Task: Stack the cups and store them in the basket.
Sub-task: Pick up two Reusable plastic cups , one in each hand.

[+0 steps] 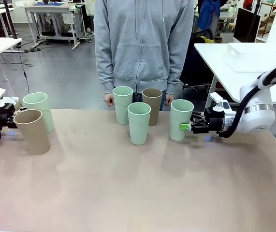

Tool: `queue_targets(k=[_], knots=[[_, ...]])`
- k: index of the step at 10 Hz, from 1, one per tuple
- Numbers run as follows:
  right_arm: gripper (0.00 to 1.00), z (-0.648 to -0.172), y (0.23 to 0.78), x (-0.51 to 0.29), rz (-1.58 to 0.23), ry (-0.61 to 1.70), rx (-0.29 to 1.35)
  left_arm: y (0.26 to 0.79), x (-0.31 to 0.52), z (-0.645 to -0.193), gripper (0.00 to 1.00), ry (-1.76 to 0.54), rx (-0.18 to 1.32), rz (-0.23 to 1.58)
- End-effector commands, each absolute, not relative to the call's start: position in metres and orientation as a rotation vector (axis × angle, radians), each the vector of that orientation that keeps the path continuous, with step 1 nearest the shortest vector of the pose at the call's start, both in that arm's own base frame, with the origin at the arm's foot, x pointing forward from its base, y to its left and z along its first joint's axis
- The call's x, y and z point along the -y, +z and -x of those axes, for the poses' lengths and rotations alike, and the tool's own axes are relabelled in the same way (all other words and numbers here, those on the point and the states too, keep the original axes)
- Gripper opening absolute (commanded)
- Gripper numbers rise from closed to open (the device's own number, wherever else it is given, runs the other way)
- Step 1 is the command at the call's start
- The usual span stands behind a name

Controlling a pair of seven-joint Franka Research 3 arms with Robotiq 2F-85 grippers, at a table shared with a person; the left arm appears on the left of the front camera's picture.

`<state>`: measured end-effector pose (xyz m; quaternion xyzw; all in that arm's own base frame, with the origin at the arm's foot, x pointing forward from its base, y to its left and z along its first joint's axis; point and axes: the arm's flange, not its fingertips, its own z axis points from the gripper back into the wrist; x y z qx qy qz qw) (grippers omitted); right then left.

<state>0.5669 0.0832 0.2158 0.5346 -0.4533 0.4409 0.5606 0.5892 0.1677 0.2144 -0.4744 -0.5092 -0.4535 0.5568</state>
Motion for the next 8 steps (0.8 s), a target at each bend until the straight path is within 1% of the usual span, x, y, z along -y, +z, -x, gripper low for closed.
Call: queue_targets(k=[1, 8], knots=[[1.00, -0.561, 0.220, -0.092, -1.237, 1.024, 1.066, 0.215, -0.153, -0.588, 1.00, -1.073, 1.230, 1.101], [1.00, -0.558, 0.222, -0.099, -1.243, 1.005, 1.067, 0.215, -0.135, -0.588, 1.00, -1.086, 1.220, 1.132]])
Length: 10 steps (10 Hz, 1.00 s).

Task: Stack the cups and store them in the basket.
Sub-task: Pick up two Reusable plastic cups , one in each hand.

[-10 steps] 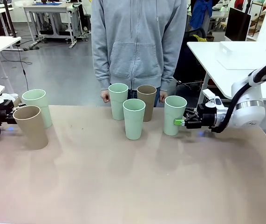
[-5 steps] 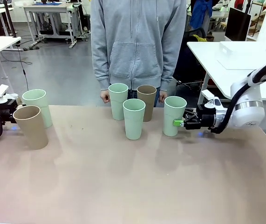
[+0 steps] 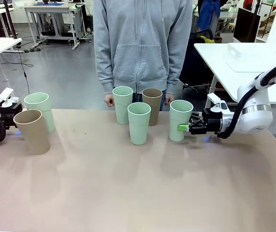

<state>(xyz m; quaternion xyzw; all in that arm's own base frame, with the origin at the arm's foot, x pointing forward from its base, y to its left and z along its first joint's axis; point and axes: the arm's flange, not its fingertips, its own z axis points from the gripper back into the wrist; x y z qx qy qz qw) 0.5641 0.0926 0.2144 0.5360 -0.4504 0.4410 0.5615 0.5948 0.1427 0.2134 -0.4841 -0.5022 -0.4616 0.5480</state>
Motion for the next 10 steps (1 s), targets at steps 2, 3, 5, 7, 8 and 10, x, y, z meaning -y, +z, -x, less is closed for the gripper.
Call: queue_targets(k=[2, 3, 5, 7, 8, 10], knots=[[1.00, -0.558, 0.223, -0.102, -1.251, 1.003, 1.062, 0.215, -0.134, -0.588, 1.00, -1.076, 1.224, 1.134], [1.00, -0.558, 0.222, -0.103, -1.261, 1.000, 1.058, 0.215, -0.134, -0.588, 1.00, -1.072, 1.227, 1.135], [1.00, -0.558, 0.221, -0.107, -1.274, 1.005, 1.054, 0.215, -0.134, -0.587, 1.00, -1.066, 1.229, 1.138], [1.00, -0.558, 0.220, -0.111, -1.283, 1.010, 1.056, 0.215, -0.134, -0.587, 1.00, -1.061, 1.224, 1.132], [1.00, -0.558, 0.219, -0.113, -1.280, 1.011, 1.059, 0.215, -0.133, -0.587, 1.00, -1.054, 1.225, 1.127], [1.00, -0.560, 0.215, -0.117, -1.277, 1.016, 1.069, 0.214, -0.132, -0.586, 1.00, -1.045, 1.224, 1.124]])
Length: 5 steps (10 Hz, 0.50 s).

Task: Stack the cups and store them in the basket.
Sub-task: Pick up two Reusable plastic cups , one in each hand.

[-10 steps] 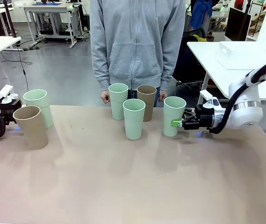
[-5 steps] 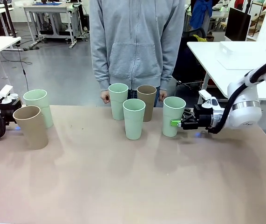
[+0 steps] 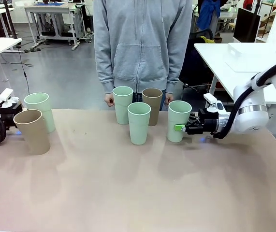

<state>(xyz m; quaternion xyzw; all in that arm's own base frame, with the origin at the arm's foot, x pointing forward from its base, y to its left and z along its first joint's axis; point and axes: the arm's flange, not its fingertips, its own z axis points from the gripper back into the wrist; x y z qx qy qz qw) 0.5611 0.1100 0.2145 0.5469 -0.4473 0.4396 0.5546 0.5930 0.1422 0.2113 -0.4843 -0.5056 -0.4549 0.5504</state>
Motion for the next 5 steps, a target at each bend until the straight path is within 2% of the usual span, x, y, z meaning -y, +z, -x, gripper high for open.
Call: queue_targets(k=[1, 5], knots=[[1.00, -0.560, 0.212, -0.120, -1.279, 1.017, 1.066, 0.215, -0.131, -0.586, 1.00, -1.043, 1.224, 1.123], [1.00, -0.560, 0.208, -0.124, -1.289, 1.004, 1.086, 0.211, -0.142, -0.592, 1.00, -1.061, 1.205, 1.137]])
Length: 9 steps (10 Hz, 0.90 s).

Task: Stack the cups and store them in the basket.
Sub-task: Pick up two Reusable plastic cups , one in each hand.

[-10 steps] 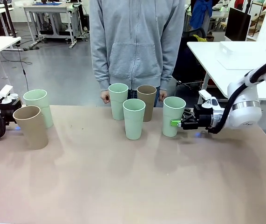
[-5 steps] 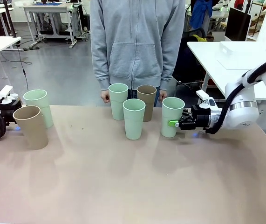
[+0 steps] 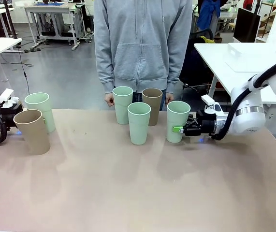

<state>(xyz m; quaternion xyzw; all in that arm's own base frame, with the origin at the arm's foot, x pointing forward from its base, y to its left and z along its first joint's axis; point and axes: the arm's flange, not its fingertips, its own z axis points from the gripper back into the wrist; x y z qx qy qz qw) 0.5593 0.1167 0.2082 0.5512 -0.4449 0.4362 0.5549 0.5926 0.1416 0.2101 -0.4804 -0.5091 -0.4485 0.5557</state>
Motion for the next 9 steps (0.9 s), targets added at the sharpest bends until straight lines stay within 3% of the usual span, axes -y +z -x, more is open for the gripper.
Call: queue_targets(k=[1, 4, 5, 6, 7, 8, 9], knots=[[1.00, -0.5605, 0.2080, -0.1244, -1.288, 0.999, 1.086, 0.2109, -0.1415, -0.5925, 1.00, -1.061, 1.205, 1.137], [1.00, -0.5618, 0.2081, -0.1248, -1.282, 0.989, 1.096, 0.2109, -0.1415, -0.5925, 1.00, -1.061, 1.205, 1.137], [0.85, -0.5620, 0.2098, -0.1235, -1.281, 0.992, 1.085, 0.2107, -0.1428, -0.5932, 0.98, -1.061, 1.203, 1.132], [0.80, -0.5622, 0.2103, -0.1228, -1.286, 0.990, 1.085, 0.2120, -0.1432, -0.5915, 0.81, -1.062, 1.213, 1.123], [0.66, -0.5620, 0.2110, -0.1220, -1.284, 0.989, 1.085, 0.2125, -0.1430, -0.5913, 0.78, -1.067, 1.213, 1.123], [0.60, -0.5618, 0.2111, -0.1222, -1.280, 0.994, 1.082, 0.2128, -0.1432, -0.5912, 0.62, -1.067, 1.218, 1.117], [0.66, -0.5628, 0.2107, -0.1221, -1.278, 0.995, 1.082, 0.2123, -0.1430, -0.5914, 0.59, -1.070, 1.224, 1.108]])
